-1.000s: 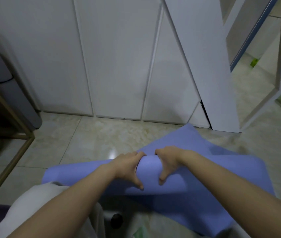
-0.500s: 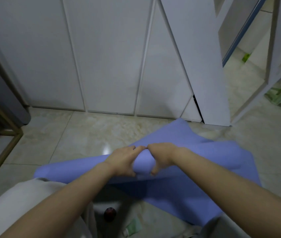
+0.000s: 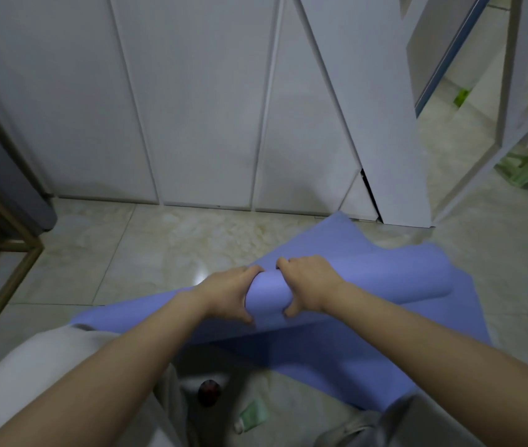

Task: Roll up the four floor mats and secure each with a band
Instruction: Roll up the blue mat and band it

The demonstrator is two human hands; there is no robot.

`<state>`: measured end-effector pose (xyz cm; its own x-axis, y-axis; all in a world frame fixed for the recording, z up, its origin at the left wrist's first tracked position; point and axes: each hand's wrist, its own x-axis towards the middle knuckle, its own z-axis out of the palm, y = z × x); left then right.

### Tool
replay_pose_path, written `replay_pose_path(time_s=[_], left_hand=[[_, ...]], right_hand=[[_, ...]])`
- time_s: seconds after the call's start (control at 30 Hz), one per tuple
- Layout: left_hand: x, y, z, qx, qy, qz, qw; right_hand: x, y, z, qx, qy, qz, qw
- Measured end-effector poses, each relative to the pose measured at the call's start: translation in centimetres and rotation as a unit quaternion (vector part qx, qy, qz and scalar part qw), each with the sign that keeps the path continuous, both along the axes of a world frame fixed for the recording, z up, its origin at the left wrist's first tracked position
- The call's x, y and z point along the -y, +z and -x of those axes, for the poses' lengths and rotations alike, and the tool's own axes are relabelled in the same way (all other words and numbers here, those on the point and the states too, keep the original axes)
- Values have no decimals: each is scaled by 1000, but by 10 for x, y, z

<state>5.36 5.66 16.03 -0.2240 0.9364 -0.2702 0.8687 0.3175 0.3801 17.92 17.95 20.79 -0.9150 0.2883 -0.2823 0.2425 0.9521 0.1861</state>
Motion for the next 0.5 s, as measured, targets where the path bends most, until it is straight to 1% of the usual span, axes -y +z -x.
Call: replay_pose_path(time_s=[0.13,0.2,0.27,0.33,0.4,0.5], left_hand=[[8,-5,-10,-141,22,-27,989],[9,-5,-12,-170,40,-32,984],[7,-3,-11,-154,51,-38,986],[3,-2,-10,-121,39,-43,991],[1,-1,-10,-95,17,-31,995],[-3,1,-7,-73,6,-5,997]], right_hand=[[0,10,17,35,-26,44,998],[-2,17,23,45,-48,86,994],[-6,22,26,55,-71,143,986],[-11,25,26,86,-84,171,978],[-12,23,21,115,-86,170,975],[-9,21,7,99,-54,139,984]])
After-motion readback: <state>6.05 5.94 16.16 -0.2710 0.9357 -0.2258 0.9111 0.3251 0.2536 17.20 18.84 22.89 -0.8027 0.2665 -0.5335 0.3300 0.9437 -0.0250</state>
